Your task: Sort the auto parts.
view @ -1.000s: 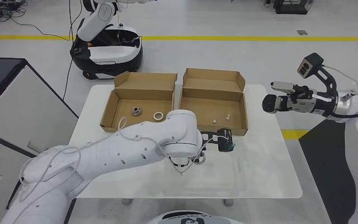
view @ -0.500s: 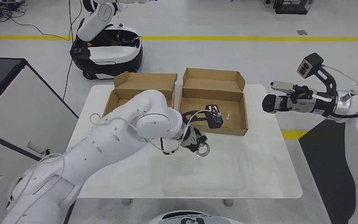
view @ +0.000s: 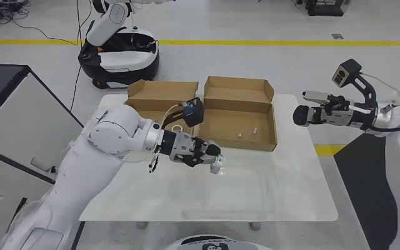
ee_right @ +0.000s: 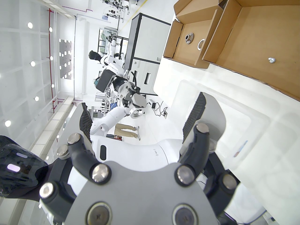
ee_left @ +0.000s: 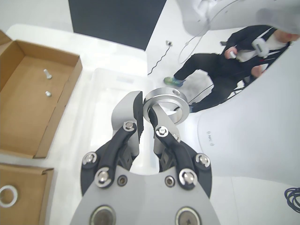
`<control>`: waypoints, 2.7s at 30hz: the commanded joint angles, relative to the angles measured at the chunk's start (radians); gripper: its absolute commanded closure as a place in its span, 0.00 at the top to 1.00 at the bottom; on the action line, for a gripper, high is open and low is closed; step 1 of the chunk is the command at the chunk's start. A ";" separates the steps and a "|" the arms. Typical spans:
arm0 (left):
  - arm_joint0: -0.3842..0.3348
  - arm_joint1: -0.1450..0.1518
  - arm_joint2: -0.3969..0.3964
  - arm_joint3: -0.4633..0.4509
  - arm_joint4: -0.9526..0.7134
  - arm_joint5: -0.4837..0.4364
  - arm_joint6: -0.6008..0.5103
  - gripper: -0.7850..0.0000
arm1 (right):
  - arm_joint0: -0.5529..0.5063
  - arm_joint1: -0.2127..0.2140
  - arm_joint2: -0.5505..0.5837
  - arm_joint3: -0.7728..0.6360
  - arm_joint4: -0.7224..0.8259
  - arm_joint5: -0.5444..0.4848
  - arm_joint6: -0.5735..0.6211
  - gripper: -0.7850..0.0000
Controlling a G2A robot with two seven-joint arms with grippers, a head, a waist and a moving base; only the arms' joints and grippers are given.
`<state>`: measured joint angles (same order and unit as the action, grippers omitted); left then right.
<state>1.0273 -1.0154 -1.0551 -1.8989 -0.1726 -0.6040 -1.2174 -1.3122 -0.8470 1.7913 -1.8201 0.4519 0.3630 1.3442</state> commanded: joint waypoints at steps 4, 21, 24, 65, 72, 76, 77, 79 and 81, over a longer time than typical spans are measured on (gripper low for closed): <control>0.012 0.030 0.009 -0.016 -0.108 -0.099 0.100 0.00 | 0.000 0.000 0.000 0.000 0.000 0.000 0.000 1.00; -0.014 0.066 0.066 -0.030 -0.180 -0.248 0.249 0.00 | 0.000 0.000 0.000 0.000 0.000 0.000 0.000 1.00; -0.012 0.066 0.065 -0.030 -0.183 -0.244 0.259 0.00 | 0.000 0.000 0.000 0.000 0.000 0.000 0.000 1.00; 0.067 -0.122 0.013 -0.014 -0.741 -0.408 0.410 0.00 | 0.000 0.000 0.000 0.000 0.000 0.000 0.000 1.00; 0.061 -0.121 -0.007 0.029 -0.571 -0.370 0.372 0.00 | 0.000 0.000 0.000 0.000 0.000 0.000 0.000 1.00; 0.069 -0.119 -0.022 0.032 -0.528 -0.343 0.356 0.00 | 0.000 0.000 0.000 0.000 0.000 0.000 0.000 1.00; 0.070 -0.119 -0.023 0.030 -0.527 -0.342 0.358 0.00 | 0.000 0.000 0.000 0.000 0.000 0.000 0.000 1.00; 0.072 -0.120 -0.026 0.027 -0.522 -0.341 0.358 0.00 | 0.000 0.000 0.000 0.000 0.000 0.000 0.000 1.00; 0.075 -0.122 -0.024 0.022 -0.537 -0.343 0.368 0.00 | 0.000 0.000 0.000 0.000 0.000 0.000 0.000 1.00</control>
<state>1.1018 -1.1364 -1.0805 -1.8746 -0.7020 -0.9451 -0.8535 -1.3122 -0.8470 1.7913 -1.8201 0.4519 0.3630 1.3442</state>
